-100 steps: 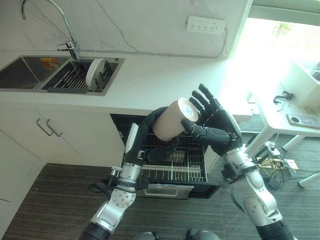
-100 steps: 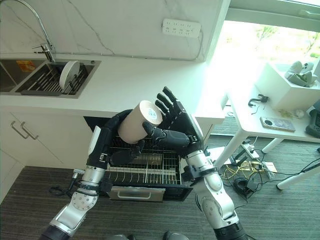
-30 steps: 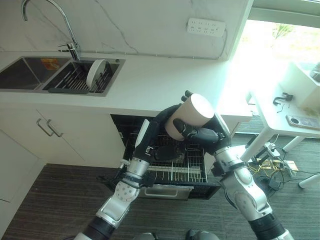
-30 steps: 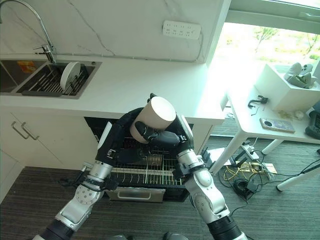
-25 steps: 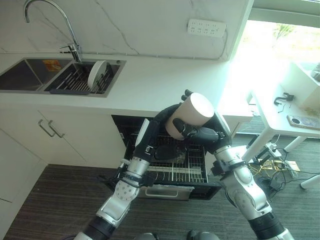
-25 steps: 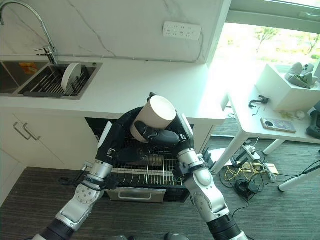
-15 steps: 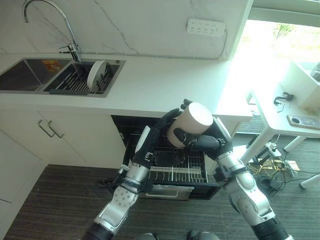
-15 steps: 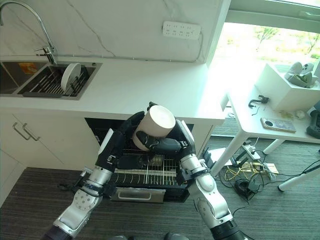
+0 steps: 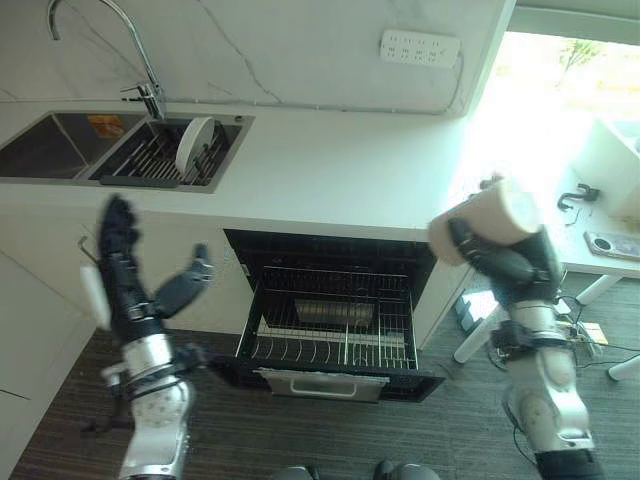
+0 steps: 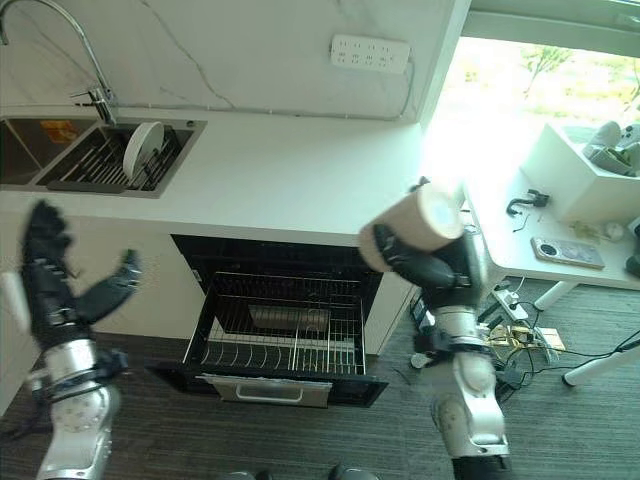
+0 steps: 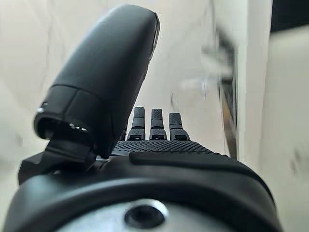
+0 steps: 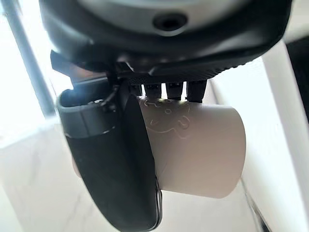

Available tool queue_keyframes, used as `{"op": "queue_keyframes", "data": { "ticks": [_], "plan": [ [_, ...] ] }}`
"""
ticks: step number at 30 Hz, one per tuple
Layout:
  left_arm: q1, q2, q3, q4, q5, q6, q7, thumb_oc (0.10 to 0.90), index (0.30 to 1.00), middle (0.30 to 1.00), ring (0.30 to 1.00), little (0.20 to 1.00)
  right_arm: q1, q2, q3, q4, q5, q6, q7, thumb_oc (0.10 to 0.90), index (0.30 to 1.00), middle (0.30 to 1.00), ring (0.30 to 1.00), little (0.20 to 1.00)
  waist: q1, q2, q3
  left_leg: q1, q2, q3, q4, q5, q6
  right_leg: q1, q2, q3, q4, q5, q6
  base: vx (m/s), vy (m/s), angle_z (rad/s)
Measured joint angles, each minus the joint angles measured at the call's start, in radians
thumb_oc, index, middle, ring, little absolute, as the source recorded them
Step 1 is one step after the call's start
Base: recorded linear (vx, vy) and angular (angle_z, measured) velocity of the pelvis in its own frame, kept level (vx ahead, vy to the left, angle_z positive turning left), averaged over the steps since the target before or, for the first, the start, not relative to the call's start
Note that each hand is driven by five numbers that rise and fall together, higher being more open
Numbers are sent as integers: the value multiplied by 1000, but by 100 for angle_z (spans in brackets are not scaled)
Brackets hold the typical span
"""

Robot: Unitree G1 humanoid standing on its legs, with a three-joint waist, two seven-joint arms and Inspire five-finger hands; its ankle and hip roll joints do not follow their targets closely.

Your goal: Place the dishes in the dishwasher.

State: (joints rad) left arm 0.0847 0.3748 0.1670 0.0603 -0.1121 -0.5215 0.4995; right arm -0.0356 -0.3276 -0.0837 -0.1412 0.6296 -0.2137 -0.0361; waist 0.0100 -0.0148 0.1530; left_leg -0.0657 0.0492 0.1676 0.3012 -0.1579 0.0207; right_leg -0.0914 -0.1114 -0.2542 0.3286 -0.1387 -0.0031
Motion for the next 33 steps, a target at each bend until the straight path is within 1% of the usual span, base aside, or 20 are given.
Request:
{"op": "queue_keyframes", "data": {
  "ticks": [4,8,11,13,14,15,17,19,20,22,23,27,29,31,33],
  "plan": [
    [10,0,-69,17,34,0,-12,800,900,900,900,900,0,1,72,0,-1,-2,16,400,300,300,300,300,-2,1,0,7,0,0,-1,0,-1,6,0,0,0,-1,1,0,0,0],
    [15,0,-75,40,44,2,-31,800,900,900,900,900,0,1,67,0,0,-2,19,400,300,300,300,300,-3,3,0,11,1,0,-5,2,-4,7,0,0,2,-3,-1,0,0,0],
    [16,10,-87,40,31,60,-191,800,900,900,900,900,1,-1,67,0,0,-2,19,400,300,300,300,300,-3,13,-1,10,1,0,-5,2,-4,6,0,0,2,-3,-1,0,0,0],
    [18,37,-123,40,-4,110,-313,800,900,900,900,900,2,-1,68,0,0,0,22,400,300,300,300,300,-4,18,0,10,1,0,-5,2,-4,5,0,1,2,-3,-1,0,0,0],
    [18,40,-132,39,-5,128,-349,800,900,900,900,900,3,-1,68,0,0,1,23,400,300,300,300,300,-6,19,0,10,1,1,-5,3,-4,5,0,1,2,-3,-1,-30,34,-2],
    [14,42,-148,38,-24,172,-409,800,900,900,900,900,5,-1,68,0,1,1,29,400,300,300,300,300,-8,21,0,10,1,2,-5,3,-4,4,0,2,2,-3,-1,-36,28,-3],
    [1,88,-206,34,-17,260,-483,800,900,900,900,900,11,-13,71,0,1,9,35,400,300,300,300,300,-9,30,0,7,1,4,-5,3,-4,0,0,3,3,-2,-1,-26,13,-3],
    [0,129,-254,31,1,322,-561,800,900,900,900,900,17,-31,73,0,2,23,48,400,300,300,300,300,-9,39,0,3,1,5,-5,3,-4,-5,0,4,3,-2,-1,0,0,0],
    [-2,143,-269,30,3,363,-612,800,900,900,900,900,23,-41,74,0,3,31,49,400,300,300,300,300,-12,43,0,4,1,6,-5,3,-4,-5,0,4,3,-2,-1,0,0,0],
    [-8,214,-314,25,21,410,-665,800,900,900,900,900,28,-57,80,0,3,34,50,400,300,300,300,300,-24,48,0,4,2,6,-7,3,-4,-5,1,4,3,-3,-1,0,0,0],
    [-9,243,-326,25,20,430,-680,800,900,900,900,900,28,-67,85,0,3,35,51,400,300,300,300,300,-32,52,0,5,1,7,-8,3,-4,-5,1,5,3,-3,0,-5,15,-4],
    [-51,241,-330,33,23,507,-707,800,900,900,900,900,29,-73,96,2,4,36,56,400,300,300,300,300,-36,58,1,14,2,18,-12,3,-4,-5,2,17,4,-3,0,7,10,-7],
    [-77,243,-340,41,55,522,-702,800,900,900,900,900,29,-80,109,2,5,36,59,400,300,300,300,300,-38,58,1,14,2,20,-11,3,-4,-5,2,19,4,-2,0,6,5,-2],
    [-118,247,-362,59,89,523,-671,800,900,900,900,900,29,-93,119,2,5,37,61,400,300,300,300,300,-39,57,1,14,2,20,-11,3,-4,-5,2,21,4,-2,1,0,0,0],
    [-148,245,-365,61,94,529,-657,800,900,900,900,900,29,-92,120,3,8,39,61,400,300,300,300,300,-43,57,1,15,2,22,-11,3,-4,-5,4,25,4,-1,2,16,7,-1]
  ]
}}
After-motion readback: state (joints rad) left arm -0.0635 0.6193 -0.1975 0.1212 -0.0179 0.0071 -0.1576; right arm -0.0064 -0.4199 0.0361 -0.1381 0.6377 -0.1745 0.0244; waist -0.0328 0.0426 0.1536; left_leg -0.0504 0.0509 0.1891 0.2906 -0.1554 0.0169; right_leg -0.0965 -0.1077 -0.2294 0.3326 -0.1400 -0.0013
